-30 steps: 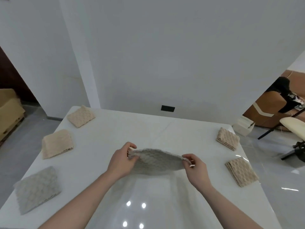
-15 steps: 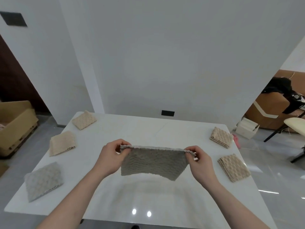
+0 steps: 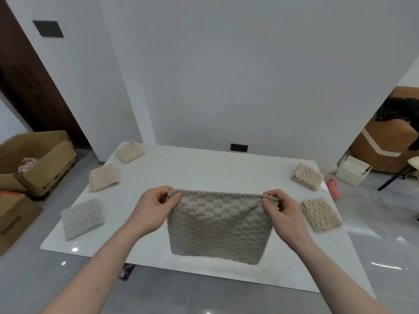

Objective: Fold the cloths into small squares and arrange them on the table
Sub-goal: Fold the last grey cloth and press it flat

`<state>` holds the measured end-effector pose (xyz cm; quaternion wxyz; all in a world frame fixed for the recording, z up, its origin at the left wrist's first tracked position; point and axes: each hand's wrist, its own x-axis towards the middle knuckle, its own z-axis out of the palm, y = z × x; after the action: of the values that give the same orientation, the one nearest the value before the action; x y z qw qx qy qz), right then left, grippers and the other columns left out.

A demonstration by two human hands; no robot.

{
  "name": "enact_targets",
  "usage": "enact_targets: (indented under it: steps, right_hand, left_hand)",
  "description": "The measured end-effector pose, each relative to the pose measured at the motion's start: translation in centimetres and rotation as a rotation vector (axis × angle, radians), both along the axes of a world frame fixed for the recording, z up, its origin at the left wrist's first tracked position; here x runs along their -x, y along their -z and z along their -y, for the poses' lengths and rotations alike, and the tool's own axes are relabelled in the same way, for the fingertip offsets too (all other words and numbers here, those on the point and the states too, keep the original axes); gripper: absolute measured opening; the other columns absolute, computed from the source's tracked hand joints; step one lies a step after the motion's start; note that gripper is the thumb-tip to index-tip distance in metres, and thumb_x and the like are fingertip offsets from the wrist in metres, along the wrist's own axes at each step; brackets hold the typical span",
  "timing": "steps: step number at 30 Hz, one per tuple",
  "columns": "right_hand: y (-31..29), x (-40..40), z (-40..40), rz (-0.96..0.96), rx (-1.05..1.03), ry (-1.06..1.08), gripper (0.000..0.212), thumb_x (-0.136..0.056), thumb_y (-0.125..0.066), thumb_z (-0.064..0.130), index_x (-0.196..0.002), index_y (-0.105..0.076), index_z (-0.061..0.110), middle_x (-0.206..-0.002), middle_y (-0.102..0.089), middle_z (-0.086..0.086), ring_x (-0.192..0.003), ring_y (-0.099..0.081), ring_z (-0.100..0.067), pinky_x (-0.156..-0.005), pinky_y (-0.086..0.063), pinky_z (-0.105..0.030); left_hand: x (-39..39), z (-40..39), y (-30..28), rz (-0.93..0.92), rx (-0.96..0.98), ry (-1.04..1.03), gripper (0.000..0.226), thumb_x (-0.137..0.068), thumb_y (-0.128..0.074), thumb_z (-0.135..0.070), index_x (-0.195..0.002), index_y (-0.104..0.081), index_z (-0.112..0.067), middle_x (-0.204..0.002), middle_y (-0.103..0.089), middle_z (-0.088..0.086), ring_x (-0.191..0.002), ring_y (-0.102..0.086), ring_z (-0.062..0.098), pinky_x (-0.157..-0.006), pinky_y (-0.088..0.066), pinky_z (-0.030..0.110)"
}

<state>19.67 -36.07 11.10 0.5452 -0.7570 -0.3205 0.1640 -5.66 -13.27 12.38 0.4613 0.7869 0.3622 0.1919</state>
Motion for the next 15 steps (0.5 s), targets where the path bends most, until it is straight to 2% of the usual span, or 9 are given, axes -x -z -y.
enact_targets:
  steps: [3,5,9,13,15]
  right_hand:
    - [0.8,0.2,-0.2,0.012,0.057,0.005,0.014,-0.096,-0.064,0.019,-0.086,-0.071,0.027,-0.086,-0.071,0.012,-0.076,-0.062,-0.005,-0.061,-0.044,-0.016]
    - [1.7,0.1,-0.8,0.006,0.111,0.026,0.014,-0.095,-0.065,0.021,-0.085,-0.072,0.029,-0.086,-0.072,0.014,-0.078,-0.063,-0.003,-0.063,-0.045,-0.016]
    - [4.7,-0.3,-2.8,0.015,0.252,0.053,0.014,-0.094,-0.066,0.025,-0.083,-0.072,0.031,-0.081,-0.073,0.012,-0.069,-0.061,-0.002,-0.058,-0.044,-0.015]
    - [8.4,-1.2,-4.6,0.055,0.409,0.099,0.014,-0.091,-0.067,0.026,-0.08,-0.072,0.032,-0.079,-0.072,0.015,-0.072,-0.063,-0.001,-0.059,-0.045,-0.023]
    - [10.0,-1.7,-5.2,0.081,0.474,0.111,0.013,-0.091,-0.067,0.028,-0.081,-0.073,0.032,-0.08,-0.071,0.017,-0.075,-0.064,-0.003,-0.058,-0.042,-0.021]
  left_hand:
    - [-0.3,-0.8,1.0,-0.048,0.002,0.011,0.022,-0.098,-0.062,-0.036,-0.086,-0.075,-0.023,-0.081,-0.073,0.001,-0.08,-0.065,0.023,-0.07,-0.047,0.03]
    - [-0.8,-1.8,2.1,-0.108,-0.007,0.015,0.021,-0.097,-0.064,-0.038,-0.083,-0.076,-0.027,-0.08,-0.073,-0.005,-0.074,-0.065,0.017,-0.067,-0.047,0.026]
    - [-2.5,-4.2,5.3,-0.23,-0.056,0.053,0.02,-0.094,-0.065,-0.04,-0.079,-0.075,-0.032,-0.082,-0.072,-0.014,-0.062,-0.059,0.009,-0.062,-0.048,0.027]
    - [-4.6,-6.3,8.7,-0.33,0.06,0.078,0.014,-0.09,-0.069,-0.037,-0.082,-0.077,-0.029,-0.087,-0.074,-0.01,-0.082,-0.069,0.014,-0.073,-0.057,0.032]
    - [-5.5,-7.0,10.0,-0.35,0.14,0.076,0.012,-0.089,-0.069,-0.032,-0.082,-0.077,-0.027,-0.08,-0.076,-0.005,-0.08,-0.072,0.016,-0.072,-0.059,0.031]
